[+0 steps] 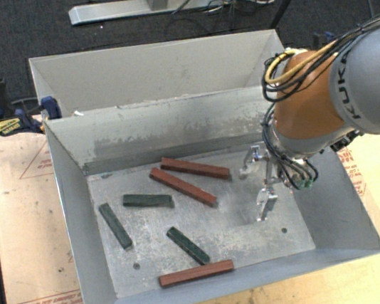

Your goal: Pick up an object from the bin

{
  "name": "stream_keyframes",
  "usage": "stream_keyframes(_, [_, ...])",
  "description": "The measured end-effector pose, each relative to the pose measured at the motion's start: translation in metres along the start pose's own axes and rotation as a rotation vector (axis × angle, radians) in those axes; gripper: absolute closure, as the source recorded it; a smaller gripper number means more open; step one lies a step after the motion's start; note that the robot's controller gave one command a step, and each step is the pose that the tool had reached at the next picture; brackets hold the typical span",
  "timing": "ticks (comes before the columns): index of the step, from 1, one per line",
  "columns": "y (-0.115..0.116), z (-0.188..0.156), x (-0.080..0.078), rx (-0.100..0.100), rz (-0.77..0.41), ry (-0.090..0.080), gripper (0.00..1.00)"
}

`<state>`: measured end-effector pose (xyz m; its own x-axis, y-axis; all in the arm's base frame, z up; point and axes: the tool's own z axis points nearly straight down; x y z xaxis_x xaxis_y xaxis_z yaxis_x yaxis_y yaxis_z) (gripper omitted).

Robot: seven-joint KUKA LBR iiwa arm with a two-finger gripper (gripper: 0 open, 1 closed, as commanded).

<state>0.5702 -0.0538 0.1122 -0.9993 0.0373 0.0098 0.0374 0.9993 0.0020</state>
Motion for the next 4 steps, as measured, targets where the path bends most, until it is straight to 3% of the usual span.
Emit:
stream_keyframes(1, [0.034, 0.001, -0.026, 0.003, -0.137, -0.022, 0.00])
stream_keyframes(2, [0.035, 0.021, -0.041, 0.001, -0.275, -0.016, 0.00])
stream_keyframes(3, [0.134, 0.032, -0.079, -0.003, -0.069, -0.030, 1.00])
stream_keyframes(4, [0.134, 0.034, -0.073, -0.001, -0.070, 0.000, 0.00])
